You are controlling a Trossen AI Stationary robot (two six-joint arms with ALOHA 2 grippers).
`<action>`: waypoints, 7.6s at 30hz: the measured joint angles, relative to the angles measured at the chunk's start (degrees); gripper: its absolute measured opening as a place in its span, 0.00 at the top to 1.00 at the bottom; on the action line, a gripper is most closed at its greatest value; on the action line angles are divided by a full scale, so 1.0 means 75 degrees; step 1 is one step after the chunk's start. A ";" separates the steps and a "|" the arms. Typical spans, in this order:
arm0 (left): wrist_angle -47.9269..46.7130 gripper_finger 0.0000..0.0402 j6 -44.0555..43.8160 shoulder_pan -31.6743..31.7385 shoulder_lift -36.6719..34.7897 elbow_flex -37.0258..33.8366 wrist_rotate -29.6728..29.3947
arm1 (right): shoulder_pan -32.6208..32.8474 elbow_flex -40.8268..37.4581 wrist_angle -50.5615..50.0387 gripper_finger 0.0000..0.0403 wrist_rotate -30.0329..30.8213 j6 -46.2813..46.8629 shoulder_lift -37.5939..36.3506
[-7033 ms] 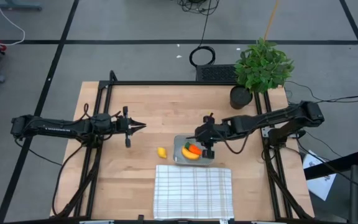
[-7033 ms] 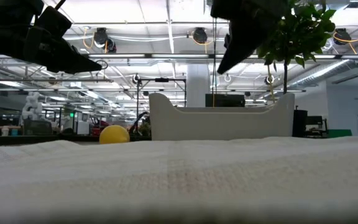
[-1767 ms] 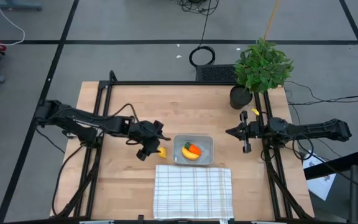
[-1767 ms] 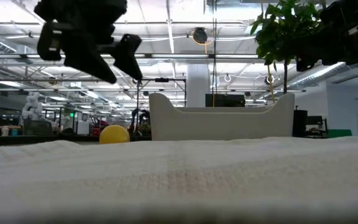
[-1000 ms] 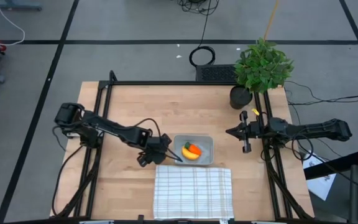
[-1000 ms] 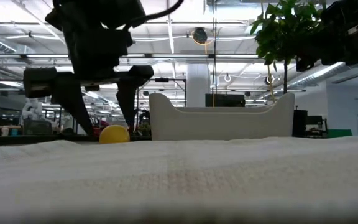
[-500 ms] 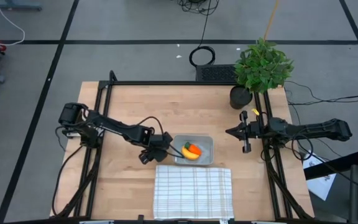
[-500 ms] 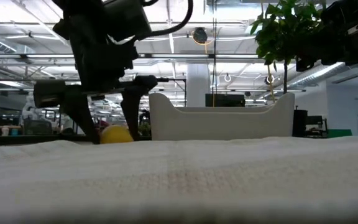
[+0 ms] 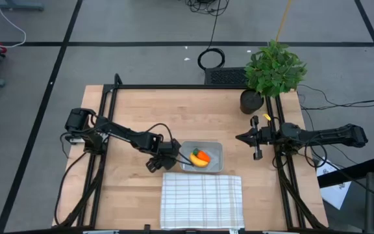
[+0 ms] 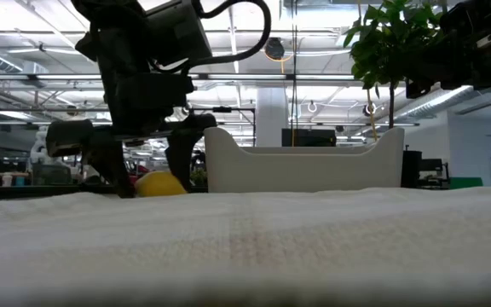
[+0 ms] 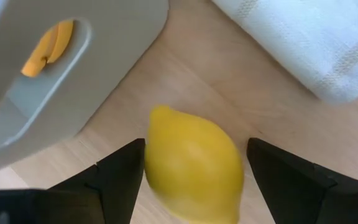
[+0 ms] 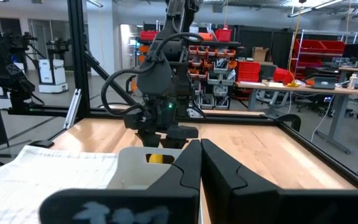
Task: Pick and placing Produce into tupperware
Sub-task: Put the yellow lemon into the gray bin
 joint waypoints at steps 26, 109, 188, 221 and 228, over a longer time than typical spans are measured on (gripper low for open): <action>0.0410 0.27 -0.3182 0.0032 0.0057 0.0190 0.1403 | 0.0000 -0.0006 -0.0002 1.00 0.0003 0.0004 -0.0003; -0.0196 0.49 -0.2054 0.0023 -0.0592 0.0217 0.0242 | 0.0000 -0.0006 -0.0007 1.00 0.0000 0.0013 0.0000; 0.3093 0.43 -0.3336 0.1112 0.2483 0.3689 0.2619 | 0.0003 -0.0006 0.0117 1.00 0.0000 0.0027 0.0178; 0.2685 0.43 -0.3095 0.0722 0.2934 0.3877 0.1383 | 0.0001 -0.0005 0.0161 1.00 -0.0001 0.0036 0.0201; 0.2564 0.43 -0.2349 0.0720 0.2927 0.3877 0.1359 | 0.0000 -0.0004 0.0159 1.00 -0.0003 0.0038 0.0201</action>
